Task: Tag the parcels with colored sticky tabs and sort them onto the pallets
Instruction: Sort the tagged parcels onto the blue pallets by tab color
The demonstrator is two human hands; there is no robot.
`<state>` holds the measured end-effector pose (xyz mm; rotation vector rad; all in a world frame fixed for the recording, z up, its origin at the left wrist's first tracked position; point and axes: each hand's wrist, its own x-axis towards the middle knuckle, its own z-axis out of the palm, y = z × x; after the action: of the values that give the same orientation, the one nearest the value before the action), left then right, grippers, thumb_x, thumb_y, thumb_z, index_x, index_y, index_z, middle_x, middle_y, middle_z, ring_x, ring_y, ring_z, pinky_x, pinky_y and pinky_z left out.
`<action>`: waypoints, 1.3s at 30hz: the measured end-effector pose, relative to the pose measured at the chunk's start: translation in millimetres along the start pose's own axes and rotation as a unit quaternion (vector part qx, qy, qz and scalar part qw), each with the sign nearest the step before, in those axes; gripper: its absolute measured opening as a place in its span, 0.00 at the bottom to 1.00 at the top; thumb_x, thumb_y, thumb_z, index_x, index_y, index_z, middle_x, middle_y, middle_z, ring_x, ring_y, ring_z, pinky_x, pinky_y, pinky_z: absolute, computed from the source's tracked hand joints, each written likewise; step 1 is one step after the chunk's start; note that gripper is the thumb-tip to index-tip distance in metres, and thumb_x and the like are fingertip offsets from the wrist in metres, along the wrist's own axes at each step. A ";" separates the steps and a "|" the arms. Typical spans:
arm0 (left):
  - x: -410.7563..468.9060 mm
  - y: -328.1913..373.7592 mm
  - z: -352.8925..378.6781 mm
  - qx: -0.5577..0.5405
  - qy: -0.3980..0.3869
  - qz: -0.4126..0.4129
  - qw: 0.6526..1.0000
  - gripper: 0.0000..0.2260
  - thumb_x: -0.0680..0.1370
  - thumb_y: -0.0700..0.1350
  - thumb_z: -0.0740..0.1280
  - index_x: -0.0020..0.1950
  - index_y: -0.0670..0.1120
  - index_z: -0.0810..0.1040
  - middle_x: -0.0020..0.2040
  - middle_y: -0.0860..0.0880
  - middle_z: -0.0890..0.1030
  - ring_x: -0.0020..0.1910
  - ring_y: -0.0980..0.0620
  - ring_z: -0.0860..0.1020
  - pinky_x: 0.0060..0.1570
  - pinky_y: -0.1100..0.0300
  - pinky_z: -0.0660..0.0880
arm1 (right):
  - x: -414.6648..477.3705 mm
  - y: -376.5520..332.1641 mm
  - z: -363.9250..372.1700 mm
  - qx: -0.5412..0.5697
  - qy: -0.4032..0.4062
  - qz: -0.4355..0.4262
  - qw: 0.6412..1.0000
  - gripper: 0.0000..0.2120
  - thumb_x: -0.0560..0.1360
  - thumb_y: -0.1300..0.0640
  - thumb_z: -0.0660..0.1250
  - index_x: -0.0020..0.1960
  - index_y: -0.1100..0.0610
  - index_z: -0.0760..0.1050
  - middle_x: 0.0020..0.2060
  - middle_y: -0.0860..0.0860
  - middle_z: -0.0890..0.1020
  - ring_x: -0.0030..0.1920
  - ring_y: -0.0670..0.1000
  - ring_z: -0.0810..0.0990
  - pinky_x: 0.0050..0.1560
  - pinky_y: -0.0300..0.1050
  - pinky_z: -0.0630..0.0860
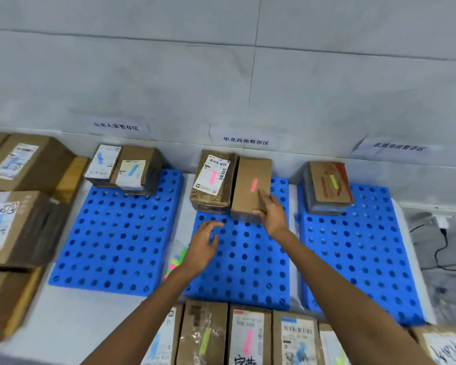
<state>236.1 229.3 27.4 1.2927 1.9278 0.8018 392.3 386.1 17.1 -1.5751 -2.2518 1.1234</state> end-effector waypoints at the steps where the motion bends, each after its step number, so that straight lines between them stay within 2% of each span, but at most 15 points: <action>1: -2.0 -4.6 -3.4 0.001 0.012 -0.001 1.000 0.12 0.80 0.38 0.59 0.62 0.44 0.74 0.63 0.47 0.72 0.62 0.49 0.73 0.60 0.54 0.73 | 9.2 -2.2 -1.7 -0.017 -0.001 0.002 1.000 0.31 0.75 0.57 0.66 0.74 0.55 0.59 0.72 0.59 0.61 0.72 0.61 0.60 0.71 0.56 0.60; 4: -7.1 -19.5 -17.3 -0.002 0.052 -0.016 0.998 0.11 0.80 0.36 0.59 0.60 0.45 0.75 0.61 0.48 0.74 0.58 0.51 0.75 0.57 0.63 0.72 | 23.6 -6.2 -3.7 -0.084 -0.022 0.006 0.996 0.31 0.75 0.55 0.67 0.74 0.53 0.57 0.73 0.60 0.58 0.71 0.62 0.58 0.69 0.58 0.60; 7: -14.5 -24.6 -32.3 -0.033 0.066 -0.042 0.996 0.11 0.80 0.36 0.58 0.59 0.47 0.74 0.62 0.49 0.73 0.52 0.54 0.75 0.53 0.62 0.72 | 20.8 -9.5 -5.1 -0.170 0.016 -0.008 0.985 0.29 0.77 0.53 0.64 0.74 0.52 0.56 0.73 0.61 0.56 0.72 0.63 0.56 0.68 0.61 0.62; 9: -24.7 -26.8 -43.8 -0.046 0.080 -0.044 0.995 0.12 0.80 0.36 0.58 0.60 0.45 0.74 0.62 0.49 0.74 0.58 0.53 0.73 0.58 0.60 0.70 | 6.2 -17.2 -2.2 -0.166 0.064 -0.058 0.982 0.27 0.77 0.55 0.63 0.74 0.53 0.58 0.71 0.60 0.61 0.70 0.63 0.59 0.68 0.59 0.62; 12: -47.8 -40.1 -64.1 -0.055 0.100 -0.061 0.992 0.12 0.79 0.34 0.59 0.61 0.41 0.74 0.63 0.46 0.75 0.63 0.51 0.72 0.64 0.52 0.70 | -48.5 -41.5 14.2 -0.090 0.085 -0.121 0.985 0.18 0.79 0.59 0.61 0.69 0.58 0.67 0.63 0.59 0.71 0.63 0.59 0.69 0.63 0.52 0.68; 14: -71.3 -57.3 -76.4 -0.045 0.099 -0.076 0.991 0.12 0.79 0.34 0.59 0.62 0.40 0.74 0.64 0.44 0.75 0.64 0.48 0.72 0.63 0.51 0.70 | -98.8 -62.6 34.6 -0.040 0.020 -0.133 0.990 0.14 0.79 0.61 0.59 0.64 0.60 0.72 0.59 0.57 0.76 0.56 0.57 0.75 0.57 0.50 0.73; 18: -132.7 -94.5 -79.1 -0.015 0.054 -0.129 0.990 0.14 0.79 0.37 0.61 0.64 0.39 0.72 0.64 0.42 0.74 0.66 0.46 0.71 0.60 0.61 0.67 | -189.3 -78.6 93.2 0.065 -0.180 -0.100 0.976 0.11 0.79 0.61 0.60 0.58 0.61 0.77 0.53 0.58 0.80 0.53 0.56 0.78 0.56 0.50 0.74; 22: -198.7 -116.7 -76.8 0.002 -0.044 -0.217 0.975 0.24 0.78 0.44 0.64 0.72 0.41 0.61 0.68 0.44 0.70 0.67 0.44 0.70 0.58 0.61 0.66 | -242.2 -79.1 165.5 0.014 -0.266 -0.040 0.963 0.12 0.79 0.58 0.61 0.61 0.58 0.74 0.57 0.56 0.78 0.55 0.52 0.77 0.57 0.43 0.74; 25: -223.7 -123.8 -71.9 -0.037 -0.144 -0.250 0.957 0.26 0.77 0.43 0.65 0.72 0.43 0.57 0.68 0.44 0.71 0.64 0.46 0.72 0.58 0.60 0.71 | -253.3 -85.7 197.8 -0.055 -0.226 -0.011 0.973 0.15 0.78 0.57 0.61 0.64 0.57 0.70 0.61 0.57 0.72 0.56 0.53 0.76 0.58 0.42 0.73; 29: -233.9 -131.4 -72.8 -0.056 -0.116 -0.231 0.964 0.26 0.76 0.38 0.65 0.71 0.45 0.60 0.66 0.44 0.74 0.61 0.47 0.75 0.57 0.57 0.76 | -265.4 -103.8 215.8 -0.099 -0.167 0.017 0.981 0.20 0.78 0.56 0.60 0.69 0.55 0.65 0.65 0.57 0.65 0.63 0.55 0.70 0.64 0.41 0.66; 31: -233.7 -134.5 -78.7 -0.047 -0.090 -0.214 0.971 0.25 0.74 0.38 0.66 0.70 0.46 0.63 0.64 0.45 0.76 0.59 0.47 0.77 0.56 0.55 0.76 | -266.7 -111.2 219.6 -0.036 -0.138 0.051 0.988 0.18 0.77 0.58 0.62 0.66 0.53 0.67 0.62 0.56 0.67 0.57 0.54 0.75 0.60 0.42 0.71; 32: -235.8 -134.4 -84.1 -0.040 -0.074 -0.208 0.975 0.25 0.74 0.38 0.66 0.69 0.47 0.65 0.63 0.46 0.77 0.58 0.47 0.77 0.56 0.55 0.77 | -268.5 -115.0 220.3 0.011 -0.123 0.060 0.991 0.16 0.76 0.60 0.62 0.63 0.53 0.69 0.59 0.56 0.70 0.52 0.51 0.76 0.55 0.42 0.75; 34: -241.9 -133.8 -96.5 -0.043 -0.048 -0.198 0.978 0.23 0.74 0.40 0.67 0.68 0.48 0.68 0.61 0.47 0.78 0.56 0.48 0.78 0.54 0.56 0.77 | -276.0 -121.7 218.2 0.112 -0.106 0.071 0.985 0.12 0.77 0.64 0.62 0.57 0.53 0.70 0.57 0.55 0.72 0.47 0.46 0.76 0.42 0.35 0.78; 36: -248.6 -134.6 -110.7 -0.072 -0.029 -0.189 0.979 0.22 0.74 0.39 0.68 0.66 0.49 0.69 0.59 0.48 0.79 0.54 0.48 0.79 0.50 0.57 0.78 | -287.7 -126.2 213.1 0.206 -0.097 0.074 0.971 0.11 0.77 0.68 0.60 0.54 0.54 0.71 0.60 0.54 0.72 0.50 0.44 0.77 0.39 0.32 0.77; 39: -249.9 -132.1 -140.8 -0.123 -0.002 -0.144 0.982 0.21 0.74 0.39 0.70 0.64 0.49 0.70 0.56 0.52 0.77 0.50 0.52 0.78 0.42 0.65 0.78 | -298.6 -134.9 204.5 0.280 -0.068 0.042 0.957 0.13 0.77 0.67 0.60 0.55 0.51 0.74 0.63 0.53 0.71 0.58 0.47 0.76 0.45 0.36 0.79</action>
<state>124.2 -64.8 53.7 0.8436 1.8881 0.8538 312.5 9.1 43.0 -1.3908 -1.7147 1.7440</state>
